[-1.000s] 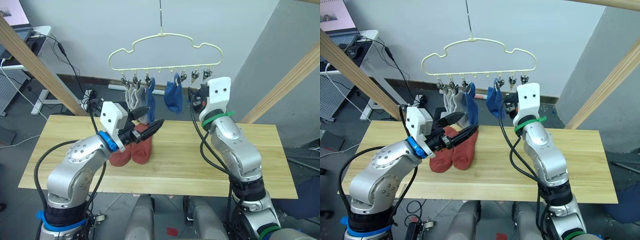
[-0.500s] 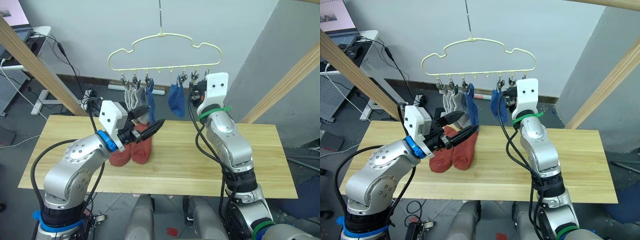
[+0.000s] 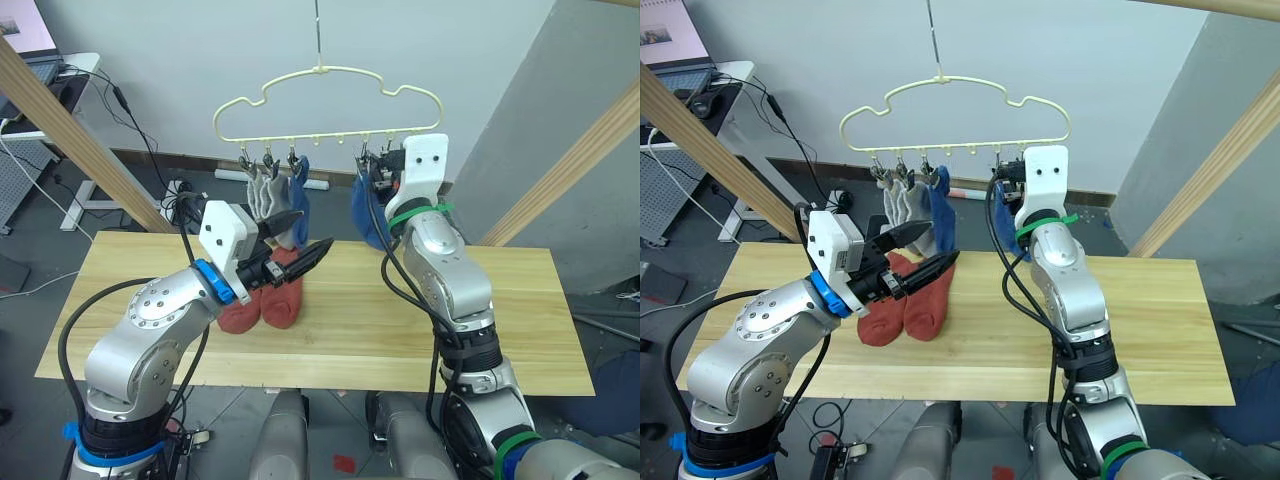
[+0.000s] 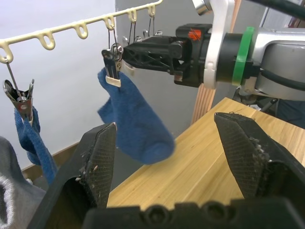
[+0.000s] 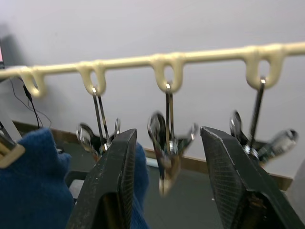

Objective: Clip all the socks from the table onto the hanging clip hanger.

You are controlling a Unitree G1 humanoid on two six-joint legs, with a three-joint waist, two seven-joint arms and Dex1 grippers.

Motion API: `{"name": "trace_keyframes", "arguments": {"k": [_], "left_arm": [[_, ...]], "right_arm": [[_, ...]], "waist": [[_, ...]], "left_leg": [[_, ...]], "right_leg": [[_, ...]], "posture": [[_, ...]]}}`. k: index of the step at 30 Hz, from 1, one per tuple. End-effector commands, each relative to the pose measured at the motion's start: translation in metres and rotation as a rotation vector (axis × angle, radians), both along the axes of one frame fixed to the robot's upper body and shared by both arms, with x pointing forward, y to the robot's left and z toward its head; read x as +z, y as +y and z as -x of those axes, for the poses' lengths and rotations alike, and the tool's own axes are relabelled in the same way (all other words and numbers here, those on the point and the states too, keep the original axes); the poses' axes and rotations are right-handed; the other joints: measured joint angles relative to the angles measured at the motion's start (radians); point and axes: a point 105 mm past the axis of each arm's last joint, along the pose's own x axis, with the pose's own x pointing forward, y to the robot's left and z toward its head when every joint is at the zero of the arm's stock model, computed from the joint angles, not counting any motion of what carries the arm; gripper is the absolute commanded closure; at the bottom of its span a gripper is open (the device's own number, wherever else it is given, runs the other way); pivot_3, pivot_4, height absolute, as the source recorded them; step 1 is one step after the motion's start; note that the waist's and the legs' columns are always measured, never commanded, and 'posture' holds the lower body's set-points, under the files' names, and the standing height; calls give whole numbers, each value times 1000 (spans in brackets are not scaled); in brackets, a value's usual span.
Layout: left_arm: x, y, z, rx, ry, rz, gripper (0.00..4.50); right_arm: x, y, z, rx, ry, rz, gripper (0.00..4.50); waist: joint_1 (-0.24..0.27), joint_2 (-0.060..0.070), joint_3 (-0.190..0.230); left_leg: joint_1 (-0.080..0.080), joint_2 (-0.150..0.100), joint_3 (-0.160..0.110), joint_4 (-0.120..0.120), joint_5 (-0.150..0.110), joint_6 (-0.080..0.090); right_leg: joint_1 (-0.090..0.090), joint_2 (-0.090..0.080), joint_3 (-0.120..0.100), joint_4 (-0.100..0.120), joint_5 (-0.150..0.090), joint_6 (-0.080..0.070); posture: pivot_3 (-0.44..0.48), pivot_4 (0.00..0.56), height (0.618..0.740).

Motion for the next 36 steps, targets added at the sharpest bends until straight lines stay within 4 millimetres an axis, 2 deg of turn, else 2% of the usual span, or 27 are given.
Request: {"name": "trace_keyframes", "arguments": {"k": [1, 17, 29, 32, 35, 36], "left_arm": [[9, -5, 7, -22, -46, -4, 866], [6, -4, 7, -17, -43, -7, 866], [5, -5, 8, -11, -46, -11, 866], [6, -5, 8, -13, -47, -12, 866], [6, -4, 7, -12, -46, -11, 866], [5, -5, 7, -12, -45, -11, 866]], "right_arm": [[17, 7, 5, 20, -63, -22, 2309], [20, 22, 4, 97, -56, -80, 2309], [19, 20, 1, 97, -53, -72, 2309], [18, 21, 1, 100, -48, -81, 2891], [18, 21, 1, 101, -46, -82, 3882], [17, 20, 2, 101, -46, -82, 4073]], "waist": [[0, 0, 0], [1, 0, 0], [3, 0, 0], [3, 0, 0], [3, 0, 0], [3, 0, 0]], "left_leg": [[0, 0, 0, 0, 0, 0], [0, 0, 0, 0, 0, 0], [0, 0, 0, 0, 0, 0], [0, 0, 0, 0, 0, 0], [0, 0, 0, 0, 0, 0], [0, 0, 0, 0, 0, 0]], "right_leg": [[0, 0, 0, 0, 0, 0], [0, 0, 0, 0, 0, 0], [0, 0, 0, 0, 0, 0], [0, 0, 0, 0, 0, 0], [0, 0, 0, 0, 0, 0], [0, 0, 0, 0, 0, 0]], "posture": [[241, 315, 740], [252, 313, 740], [257, 310, 740], [257, 310, 740], [257, 310, 740], [257, 308, 740]]}}
